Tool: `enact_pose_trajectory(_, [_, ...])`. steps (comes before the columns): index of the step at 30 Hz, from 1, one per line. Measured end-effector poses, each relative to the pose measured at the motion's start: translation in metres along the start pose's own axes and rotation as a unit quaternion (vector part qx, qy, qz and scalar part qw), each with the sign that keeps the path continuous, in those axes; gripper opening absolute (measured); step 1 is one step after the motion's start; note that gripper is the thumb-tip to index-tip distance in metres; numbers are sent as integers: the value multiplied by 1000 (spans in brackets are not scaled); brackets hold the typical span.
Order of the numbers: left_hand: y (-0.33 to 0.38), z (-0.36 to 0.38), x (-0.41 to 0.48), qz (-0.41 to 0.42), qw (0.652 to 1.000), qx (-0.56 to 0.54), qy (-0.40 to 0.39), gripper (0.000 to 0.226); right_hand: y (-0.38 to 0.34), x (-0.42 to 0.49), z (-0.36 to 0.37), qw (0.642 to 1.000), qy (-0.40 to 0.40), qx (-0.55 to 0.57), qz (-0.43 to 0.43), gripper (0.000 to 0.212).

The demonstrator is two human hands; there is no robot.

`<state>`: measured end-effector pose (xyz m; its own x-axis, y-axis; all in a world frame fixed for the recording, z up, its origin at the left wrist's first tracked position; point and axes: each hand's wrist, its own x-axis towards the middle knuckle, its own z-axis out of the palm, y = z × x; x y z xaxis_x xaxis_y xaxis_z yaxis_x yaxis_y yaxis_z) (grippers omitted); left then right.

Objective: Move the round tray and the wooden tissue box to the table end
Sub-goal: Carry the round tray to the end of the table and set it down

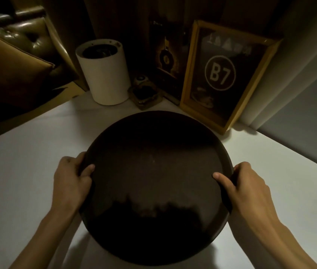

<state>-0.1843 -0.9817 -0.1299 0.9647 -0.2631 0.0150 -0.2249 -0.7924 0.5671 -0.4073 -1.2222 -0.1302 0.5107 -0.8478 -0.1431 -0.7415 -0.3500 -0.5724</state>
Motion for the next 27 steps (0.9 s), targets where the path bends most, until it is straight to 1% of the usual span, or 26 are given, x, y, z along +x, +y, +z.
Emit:
enact_pose_trajectory(1, [-3, 3, 3, -2, 1000, -4, 8, 35, -2, 3, 2, 1000, 2, -11, 0, 41])
enact_pose_trajectory(4, [-7, 9, 15, -40, 998, -31, 47, 40, -12, 8, 4, 1000, 5, -19, 10, 40])
enact_pose_trajectory(6, [-4, 12, 21, -47, 996, -23, 70, 41, -18, 10, 2, 999, -1, -28, 22, 40])
enact_pose_trajectory(8, [-3, 13, 25, -38, 996, 0, 77, 40, -21, 11, 2, 999, -10, -42, 30, 40])
enact_pose_trajectory(12, [-4, 15, 28, -41, 995, 30, 81, 38, -24, 13, 2, 996, -12, -73, 40, 40])
enact_pose_trajectory(17, [-1, 16, 35, -45, 994, 70, 78, 36, -27, 17, 1, 995, -18, -86, 37, 38])
enact_pose_trajectory(20, [-3, 17, 38, -55, 994, 60, 66, 38, -29, 16, 2, 995, -19, -83, 43, 38])
enact_pose_trajectory(23, [-9, 18, 39, -54, 996, 26, 66, 40, -29, 15, 4, 995, -10, -85, 45, 40])
enact_pose_trajectory(27, [-14, 19, 43, -49, 997, -3, 62, 41, -30, 18, 3, 996, -23, -75, 48, 39])
